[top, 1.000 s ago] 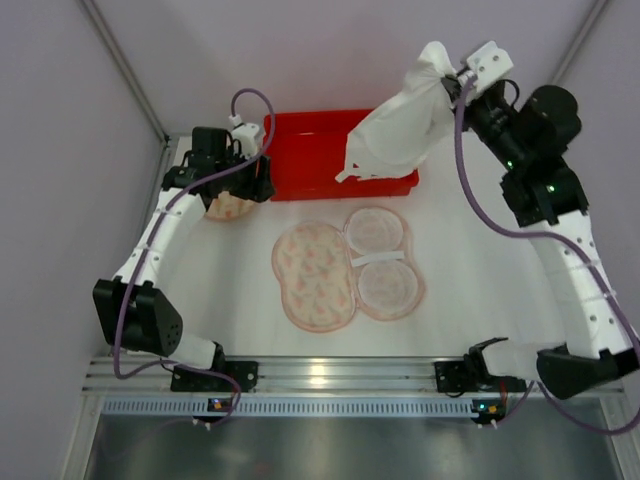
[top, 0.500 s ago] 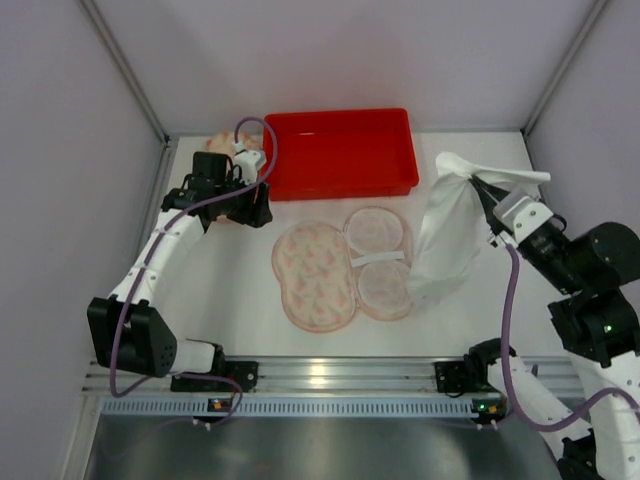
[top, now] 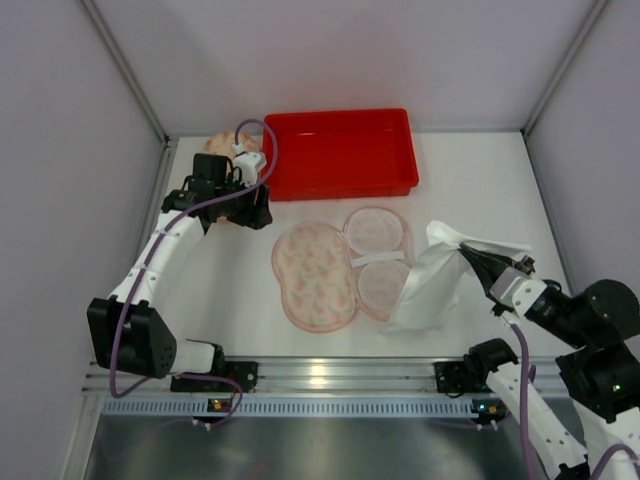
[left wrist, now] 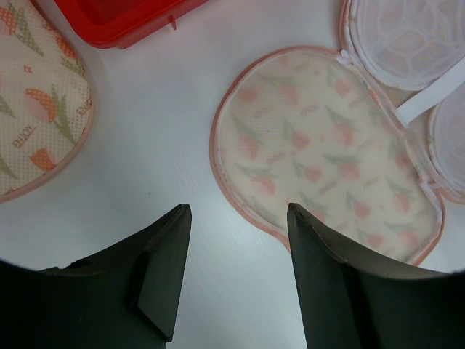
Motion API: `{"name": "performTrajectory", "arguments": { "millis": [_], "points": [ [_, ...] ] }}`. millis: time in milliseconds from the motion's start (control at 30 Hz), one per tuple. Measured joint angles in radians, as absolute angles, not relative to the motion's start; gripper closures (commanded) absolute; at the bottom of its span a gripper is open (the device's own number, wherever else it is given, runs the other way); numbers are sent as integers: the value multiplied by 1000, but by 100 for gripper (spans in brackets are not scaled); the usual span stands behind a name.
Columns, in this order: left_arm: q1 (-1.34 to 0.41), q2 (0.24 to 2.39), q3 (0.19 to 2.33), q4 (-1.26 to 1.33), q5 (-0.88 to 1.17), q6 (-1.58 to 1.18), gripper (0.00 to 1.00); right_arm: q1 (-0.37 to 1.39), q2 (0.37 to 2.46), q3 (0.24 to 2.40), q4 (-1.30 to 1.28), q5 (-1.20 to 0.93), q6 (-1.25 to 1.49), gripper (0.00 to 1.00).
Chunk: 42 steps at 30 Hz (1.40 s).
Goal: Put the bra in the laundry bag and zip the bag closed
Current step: Place the bra in the laundry bag.
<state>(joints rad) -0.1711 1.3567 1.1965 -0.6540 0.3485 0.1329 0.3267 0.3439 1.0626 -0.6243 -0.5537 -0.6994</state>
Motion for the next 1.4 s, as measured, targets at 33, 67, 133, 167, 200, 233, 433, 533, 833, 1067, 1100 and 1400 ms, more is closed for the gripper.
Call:
{"name": "performTrajectory", "arguments": {
  "millis": [33, 67, 133, 167, 200, 233, 433, 533, 833, 1067, 1100, 1400],
  "points": [
    [-171, 1357, 1196, -654, 349, 133, 39, 326, 343, 1047, -637, -567, -700, 100],
    [-171, 1357, 1196, -654, 350, 133, 39, 326, 343, 1031, -645, -578, -703, 100],
    [-171, 1357, 1196, -654, 350, 133, 39, 325, 343, 999, -657, -595, -712, 100],
    [-171, 1357, 1196, -654, 350, 133, 39, 325, 343, 985, -660, -600, -717, 100],
    [-171, 1357, 1196, -654, 350, 133, 39, 325, 344, 973, -661, -605, -722, 100],
    [-171, 1357, 1196, -654, 350, 133, 39, 325, 347, 958, -657, -609, -731, 100],
    [-171, 1375, 1195, -654, 350, 133, 39, 324, 389, 838, -606, -630, -799, 100],
    [-171, 1390, 1195, -654, 349, 133, 39, 324, 457, 801, -562, -630, -822, 100],
    [-171, 1427, 1195, -653, 346, 138, 38, 324, 662, 757, -317, -643, -858, 100],
    [-171, 1479, 1195, -651, 346, 139, 38, 355, 1016, 738, 7, -635, -867, 53],
    [-171, 1484, 1194, -651, 347, 140, 38, 373, 1069, 741, 27, -627, -873, 32],
    [-174, 1485, 1149, -650, 394, 184, 39, 433, 1111, 741, 23, -520, -797, 37]
  ]
}}
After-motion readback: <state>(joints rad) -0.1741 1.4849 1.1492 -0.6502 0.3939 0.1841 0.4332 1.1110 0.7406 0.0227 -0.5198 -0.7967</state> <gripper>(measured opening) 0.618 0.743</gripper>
